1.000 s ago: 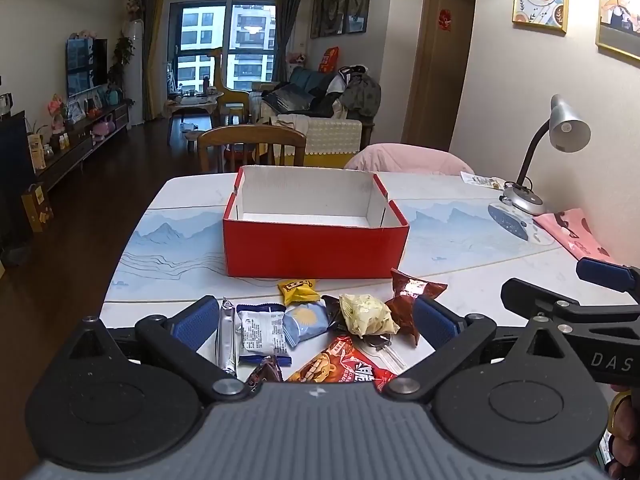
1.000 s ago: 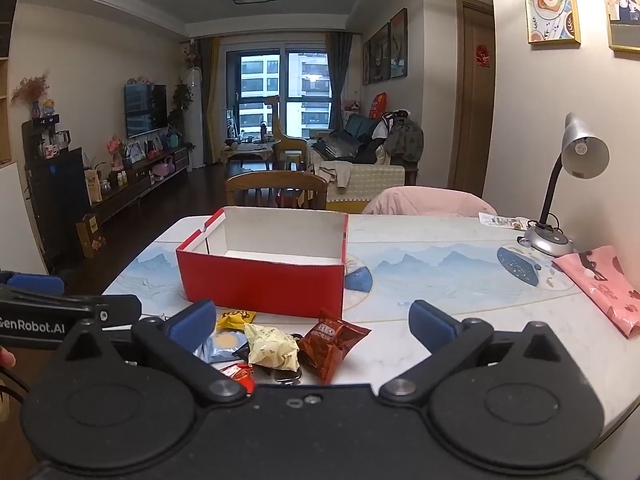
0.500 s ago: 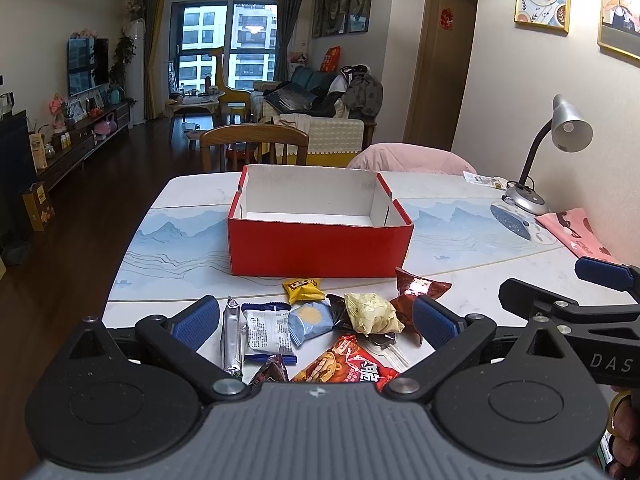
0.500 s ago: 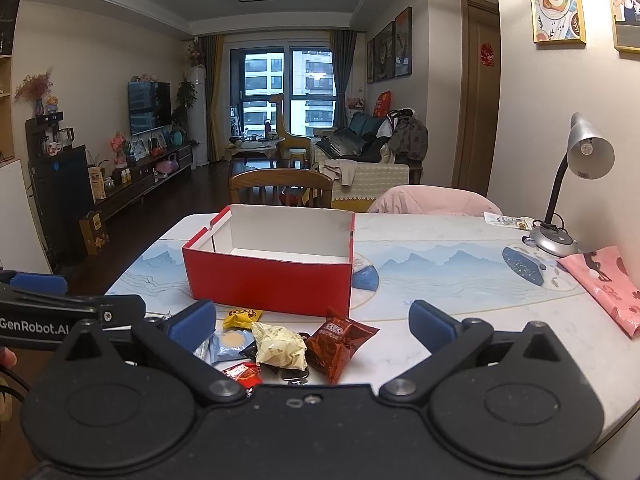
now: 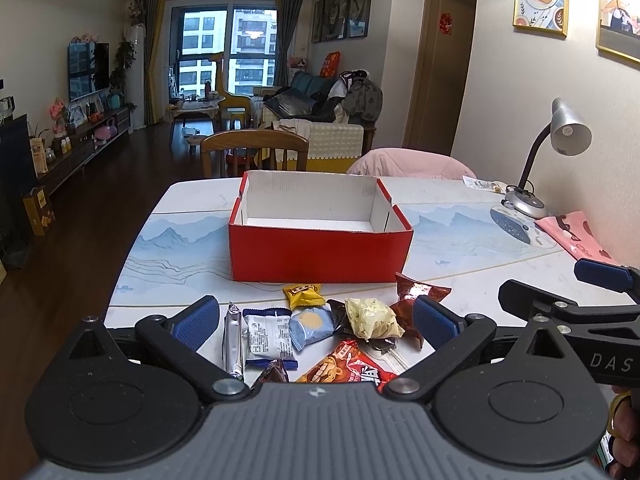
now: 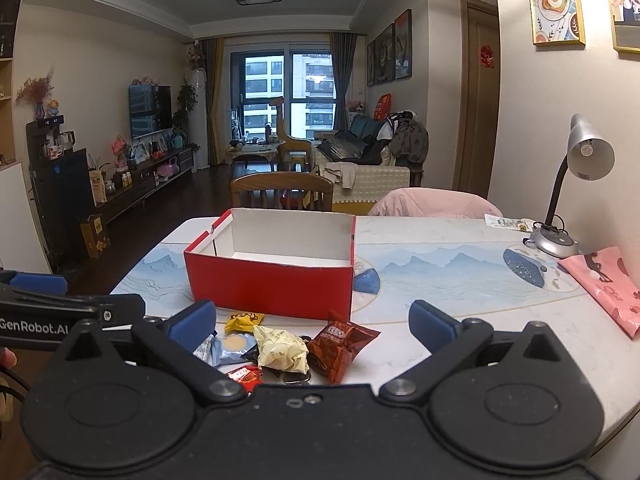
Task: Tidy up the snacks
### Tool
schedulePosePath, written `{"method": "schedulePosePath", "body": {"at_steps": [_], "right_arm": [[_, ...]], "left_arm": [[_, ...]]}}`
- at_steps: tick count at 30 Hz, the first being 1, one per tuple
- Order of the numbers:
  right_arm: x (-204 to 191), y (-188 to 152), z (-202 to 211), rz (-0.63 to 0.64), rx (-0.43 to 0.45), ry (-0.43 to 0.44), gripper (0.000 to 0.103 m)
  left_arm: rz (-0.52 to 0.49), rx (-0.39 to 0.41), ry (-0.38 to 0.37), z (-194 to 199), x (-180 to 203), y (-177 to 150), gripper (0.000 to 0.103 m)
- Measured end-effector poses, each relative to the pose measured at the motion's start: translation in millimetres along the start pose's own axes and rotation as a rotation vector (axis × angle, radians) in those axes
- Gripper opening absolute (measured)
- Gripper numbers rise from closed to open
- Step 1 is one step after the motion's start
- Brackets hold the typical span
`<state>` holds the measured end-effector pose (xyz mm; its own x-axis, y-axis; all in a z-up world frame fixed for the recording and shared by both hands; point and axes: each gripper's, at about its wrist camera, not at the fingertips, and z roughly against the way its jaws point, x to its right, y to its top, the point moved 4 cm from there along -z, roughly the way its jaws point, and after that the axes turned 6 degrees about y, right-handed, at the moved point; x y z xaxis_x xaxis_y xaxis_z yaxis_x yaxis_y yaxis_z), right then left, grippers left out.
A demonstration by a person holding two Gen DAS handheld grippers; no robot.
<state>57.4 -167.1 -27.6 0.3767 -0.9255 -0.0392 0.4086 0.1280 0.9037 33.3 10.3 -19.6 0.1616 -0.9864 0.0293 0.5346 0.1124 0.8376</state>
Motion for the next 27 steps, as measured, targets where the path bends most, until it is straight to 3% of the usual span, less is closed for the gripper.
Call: {"method": "schedulePosePath", "body": {"at_steps": [27], "right_arm": [[-3.7, -0.5, -4.9, 0.000, -0.004, 0.003, 0.103]], "left_arm": [[0.009, -0.003, 0.002, -3.8, -4.7, -0.4, 0.103]]}}
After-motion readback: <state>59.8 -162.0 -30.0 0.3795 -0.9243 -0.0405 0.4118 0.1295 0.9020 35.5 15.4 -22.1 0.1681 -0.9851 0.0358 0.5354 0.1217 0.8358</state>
